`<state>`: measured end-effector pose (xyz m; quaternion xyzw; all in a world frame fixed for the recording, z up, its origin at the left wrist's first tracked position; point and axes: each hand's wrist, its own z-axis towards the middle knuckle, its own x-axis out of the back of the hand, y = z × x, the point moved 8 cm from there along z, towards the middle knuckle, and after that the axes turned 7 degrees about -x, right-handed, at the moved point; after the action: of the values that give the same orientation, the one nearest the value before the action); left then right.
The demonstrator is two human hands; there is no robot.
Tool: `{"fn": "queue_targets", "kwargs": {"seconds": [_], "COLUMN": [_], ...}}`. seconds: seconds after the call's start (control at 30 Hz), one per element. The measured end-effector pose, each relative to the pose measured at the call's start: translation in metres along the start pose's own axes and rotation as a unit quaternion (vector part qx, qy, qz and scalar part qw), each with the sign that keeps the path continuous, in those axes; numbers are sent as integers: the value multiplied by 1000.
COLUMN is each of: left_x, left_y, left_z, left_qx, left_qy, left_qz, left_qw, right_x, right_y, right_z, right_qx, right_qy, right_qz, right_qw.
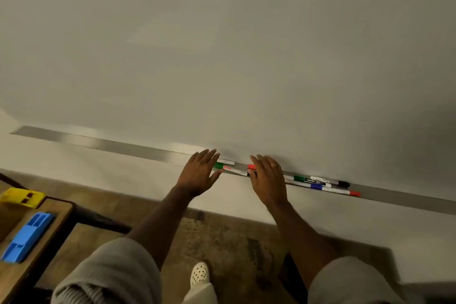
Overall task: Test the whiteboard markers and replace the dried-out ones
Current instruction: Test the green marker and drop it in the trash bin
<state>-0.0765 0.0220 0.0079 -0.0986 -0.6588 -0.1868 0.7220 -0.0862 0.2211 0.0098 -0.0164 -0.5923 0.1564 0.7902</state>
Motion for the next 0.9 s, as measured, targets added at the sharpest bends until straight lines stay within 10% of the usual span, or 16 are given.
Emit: {"fn": "queue_targets", "kwargs": {"seconds": [0.9], "left_x": [-111], "left_y": [-50], "left_z": [82], "left_qx": [-155], "left_qy": [-95], "left_qz": [56], "left_qw": [982], "right_x": [-131], "right_y": [-25], "right_z": [51], "right_qx": [-1], "right_qy": [-181], "right_qz": [-71], "right_qw": [981]}}
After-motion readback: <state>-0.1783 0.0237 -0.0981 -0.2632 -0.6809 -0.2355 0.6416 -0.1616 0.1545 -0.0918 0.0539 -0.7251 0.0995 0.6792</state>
